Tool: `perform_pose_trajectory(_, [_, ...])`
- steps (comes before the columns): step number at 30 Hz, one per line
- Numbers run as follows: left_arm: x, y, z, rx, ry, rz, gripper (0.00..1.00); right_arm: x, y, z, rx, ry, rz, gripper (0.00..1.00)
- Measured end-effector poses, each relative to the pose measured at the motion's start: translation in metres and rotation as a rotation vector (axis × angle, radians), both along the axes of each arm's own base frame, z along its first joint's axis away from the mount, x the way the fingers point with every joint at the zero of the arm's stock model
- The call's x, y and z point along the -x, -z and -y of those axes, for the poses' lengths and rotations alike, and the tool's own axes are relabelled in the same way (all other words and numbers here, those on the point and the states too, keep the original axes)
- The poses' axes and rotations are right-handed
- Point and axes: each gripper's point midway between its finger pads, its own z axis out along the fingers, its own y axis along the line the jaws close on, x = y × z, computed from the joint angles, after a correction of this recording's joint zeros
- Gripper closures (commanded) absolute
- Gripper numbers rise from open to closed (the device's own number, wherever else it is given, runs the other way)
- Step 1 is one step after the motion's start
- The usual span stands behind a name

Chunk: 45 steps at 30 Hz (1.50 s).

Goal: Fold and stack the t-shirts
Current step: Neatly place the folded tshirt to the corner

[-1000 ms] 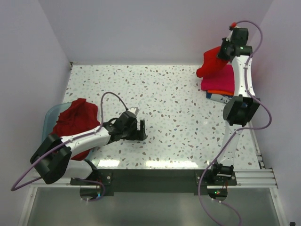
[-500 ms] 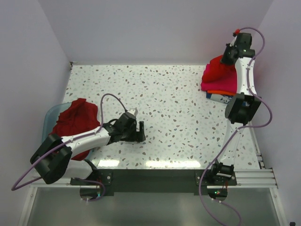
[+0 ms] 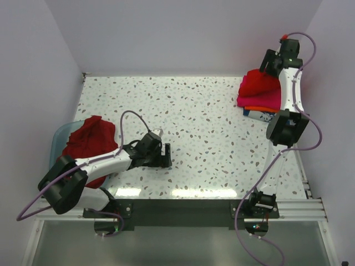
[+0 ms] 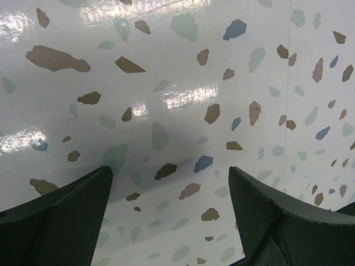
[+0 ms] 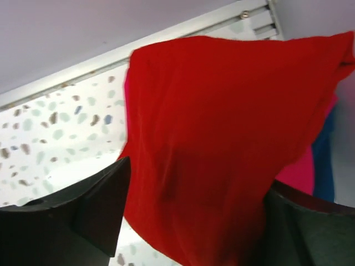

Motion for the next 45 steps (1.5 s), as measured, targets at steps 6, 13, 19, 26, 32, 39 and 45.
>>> perform_pose_trajectory(6, [0.000,-0.004,-0.002,-0.006,0.006,0.011,0.02,0.021,0.012,0.027,0.082,0.111,-0.057,0.01])
perform_pose_trajectory(13, [-0.009,-0.037,-0.003,0.016,0.005,0.100,0.00,0.087,-0.012,0.031,0.141,0.186,-0.071,0.01])
perform_pose_trajectory(19, [-0.012,-0.057,-0.006,0.024,0.000,0.148,0.00,0.157,-0.058,0.019,0.150,0.224,0.029,0.01])
perform_pose_trajectory(26, [-0.009,-0.082,-0.017,0.038,-0.022,0.205,0.00,0.224,-0.020,-0.027,0.060,0.148,0.006,0.01])
perform_pose_trajectory(32, [-0.009,-0.108,-0.025,0.072,-0.047,0.274,0.00,0.272,0.034,-0.127,-0.030,-0.096,-0.090,0.01])
perform_pose_trajectory(39, [-0.004,-0.123,-0.035,0.093,-0.067,0.320,0.00,0.338,0.052,-0.201,-0.169,-0.292,-0.072,0.01])
perform_pose_trajectory(45, [0.001,-0.129,-0.047,0.102,-0.098,0.353,0.00,0.365,0.070,-0.222,-0.197,-0.357,-0.121,0.01])
